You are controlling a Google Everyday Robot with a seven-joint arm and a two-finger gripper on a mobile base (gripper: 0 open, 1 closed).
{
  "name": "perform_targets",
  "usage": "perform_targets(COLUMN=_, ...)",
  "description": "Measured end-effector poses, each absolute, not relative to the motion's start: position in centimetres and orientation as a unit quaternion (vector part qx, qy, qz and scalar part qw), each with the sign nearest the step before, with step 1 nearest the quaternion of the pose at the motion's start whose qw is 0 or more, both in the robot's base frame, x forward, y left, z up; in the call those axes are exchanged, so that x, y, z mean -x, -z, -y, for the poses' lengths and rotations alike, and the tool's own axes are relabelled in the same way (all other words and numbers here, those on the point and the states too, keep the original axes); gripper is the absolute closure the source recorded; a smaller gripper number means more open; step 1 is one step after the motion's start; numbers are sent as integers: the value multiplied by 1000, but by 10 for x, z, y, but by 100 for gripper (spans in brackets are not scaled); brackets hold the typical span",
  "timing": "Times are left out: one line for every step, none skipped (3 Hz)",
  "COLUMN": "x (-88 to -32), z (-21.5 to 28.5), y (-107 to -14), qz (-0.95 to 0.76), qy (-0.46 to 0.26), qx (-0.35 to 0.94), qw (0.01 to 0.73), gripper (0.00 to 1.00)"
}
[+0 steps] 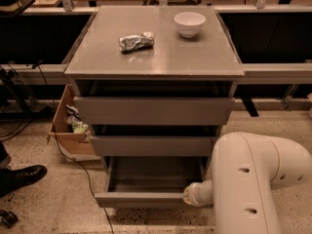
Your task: Open bottom drawer
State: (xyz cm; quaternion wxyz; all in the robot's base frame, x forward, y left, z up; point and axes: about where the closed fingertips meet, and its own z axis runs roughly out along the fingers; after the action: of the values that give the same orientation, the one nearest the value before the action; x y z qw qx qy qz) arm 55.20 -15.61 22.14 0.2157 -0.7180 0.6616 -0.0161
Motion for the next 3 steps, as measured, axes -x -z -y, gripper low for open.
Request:
perform_targets(x=-555, z=154, y=-235, qz=-654, qy=28, qx=724, qw=217, gripper=61)
perform_targets(x=-569, z=150, y=-254, qz=-643, qy=46, qx=732, qw=222, gripper=38)
perform_targets(x=-585, z=144, y=-267, qz=-632, qy=53, qx=737, qw=231, gripper=40)
